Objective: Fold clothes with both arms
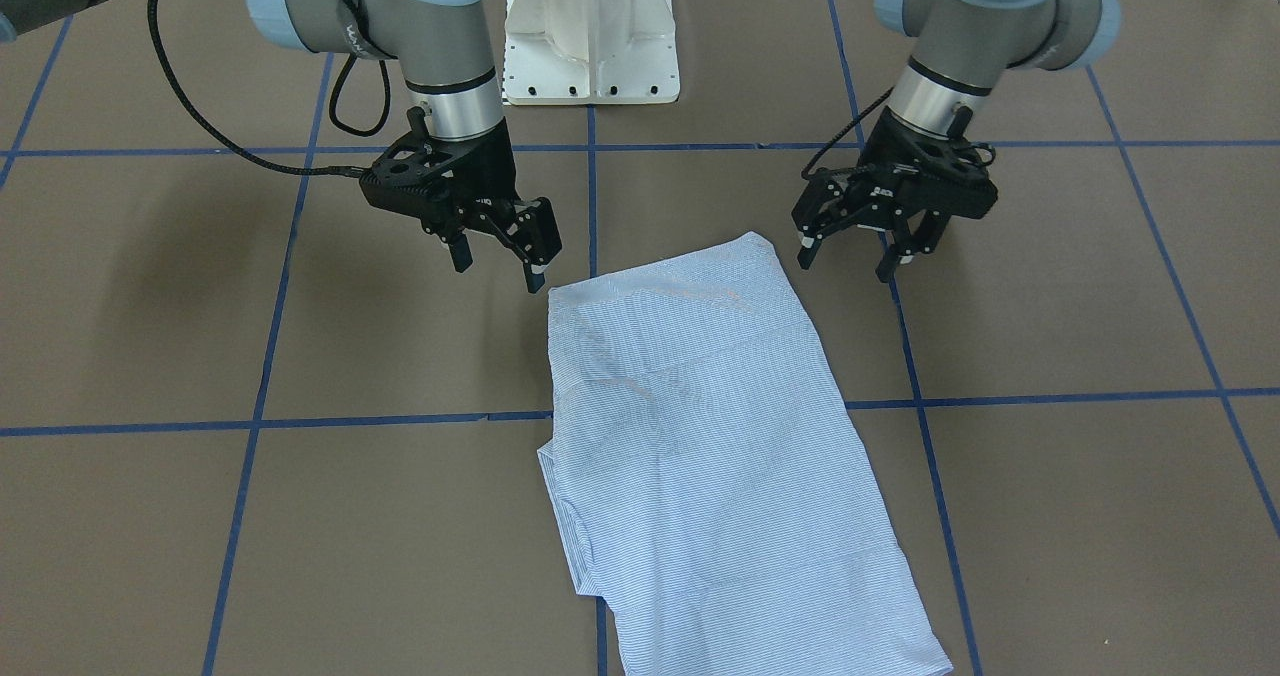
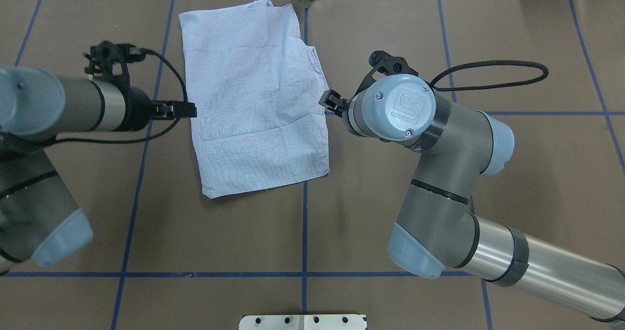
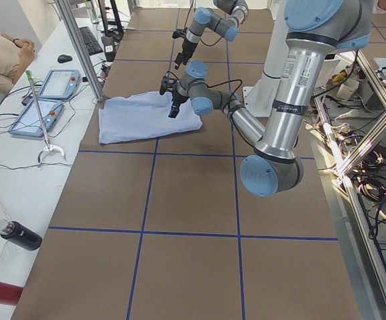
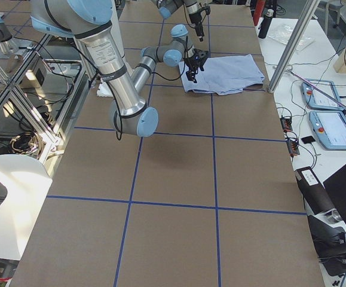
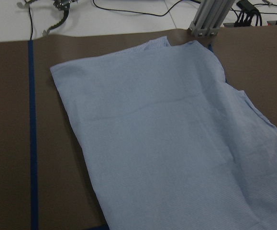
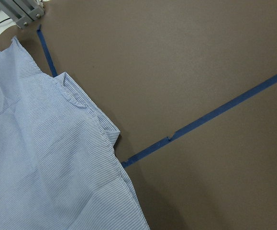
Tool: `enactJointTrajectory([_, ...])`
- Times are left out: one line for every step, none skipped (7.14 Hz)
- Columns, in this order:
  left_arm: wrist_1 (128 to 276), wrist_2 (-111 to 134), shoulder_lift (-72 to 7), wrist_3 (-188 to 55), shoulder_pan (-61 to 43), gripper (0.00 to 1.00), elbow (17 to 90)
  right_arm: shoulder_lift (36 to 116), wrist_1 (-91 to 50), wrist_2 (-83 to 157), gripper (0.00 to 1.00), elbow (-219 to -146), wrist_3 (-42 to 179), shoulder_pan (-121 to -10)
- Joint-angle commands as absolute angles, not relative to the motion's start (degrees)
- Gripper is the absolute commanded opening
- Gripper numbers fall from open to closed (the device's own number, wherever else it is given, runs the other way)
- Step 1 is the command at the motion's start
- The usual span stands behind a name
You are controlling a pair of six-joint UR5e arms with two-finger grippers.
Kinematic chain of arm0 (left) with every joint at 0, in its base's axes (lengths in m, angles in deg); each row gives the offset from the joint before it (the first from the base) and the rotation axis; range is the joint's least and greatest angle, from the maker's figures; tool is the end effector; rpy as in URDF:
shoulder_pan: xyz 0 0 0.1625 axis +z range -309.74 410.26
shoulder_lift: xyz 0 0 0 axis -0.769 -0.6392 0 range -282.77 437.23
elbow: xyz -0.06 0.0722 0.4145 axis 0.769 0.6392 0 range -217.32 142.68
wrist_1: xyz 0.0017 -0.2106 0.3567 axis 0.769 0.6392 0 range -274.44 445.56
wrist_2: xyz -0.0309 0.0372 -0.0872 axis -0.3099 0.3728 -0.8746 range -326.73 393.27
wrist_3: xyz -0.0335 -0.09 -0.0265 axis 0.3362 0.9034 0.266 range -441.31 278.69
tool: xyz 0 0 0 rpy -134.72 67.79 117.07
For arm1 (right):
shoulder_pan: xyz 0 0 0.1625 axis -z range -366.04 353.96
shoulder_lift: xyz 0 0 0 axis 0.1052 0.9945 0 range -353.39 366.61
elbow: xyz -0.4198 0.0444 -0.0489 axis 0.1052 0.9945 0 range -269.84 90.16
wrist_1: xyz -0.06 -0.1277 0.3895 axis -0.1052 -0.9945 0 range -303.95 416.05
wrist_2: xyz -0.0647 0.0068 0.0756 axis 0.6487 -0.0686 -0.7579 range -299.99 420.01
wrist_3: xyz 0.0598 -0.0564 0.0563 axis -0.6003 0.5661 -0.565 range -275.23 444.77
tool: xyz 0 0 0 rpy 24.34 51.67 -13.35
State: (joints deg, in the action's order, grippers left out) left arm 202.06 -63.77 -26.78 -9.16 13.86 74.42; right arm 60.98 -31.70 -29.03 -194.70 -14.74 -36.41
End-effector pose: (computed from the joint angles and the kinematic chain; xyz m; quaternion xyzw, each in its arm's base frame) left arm 0.3749 -0.4269 0.3034 0.1885 0.4832 -0.1064 0.8483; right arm -0.4811 -0.4384 0.1862 0.0877 -0.4355 0.3091 0.8409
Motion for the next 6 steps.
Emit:
enactJointTrajectory([202.19, -51.06, -25.16, 13.35, 27.1, 0.97, 73.17, 61.19, -31.84, -28.06, 0.99, -194.78, -15.25, -36.09])
enactJointTrajectory([202.36, -49.89, -25.16, 16.39, 28.45, 0.92, 71.76, 61.19, -31.75, -27.88, 1.0, -194.87, -15.08, -36.09])
enactJointTrajectory([202.45, -49.96, -25.33, 17.55, 28.47, 0.79, 71.14, 61.19, -31.75, -27.88, 1.0, -194.87, -14.9, -36.09])
enactJointTrajectory([202.45, -49.96, -25.51, 17.3, 28.55, 0.76, 69.92, 61.19, -31.75, -27.88, 1.0, -194.87, -14.81, -36.09])
enactJointTrajectory([202.45, -49.96, -25.77, 16.87, 28.82, 0.76, 68.86, 61.28, -31.75, -27.53, 1.0, -194.78, -14.72, -36.09])
enactJointTrajectory([202.45, -49.96, -26.04, 16.86, 28.99, 0.76, 68.42, 61.28, -31.75, -27.53, 1.0, -194.87, -14.64, -36.09])
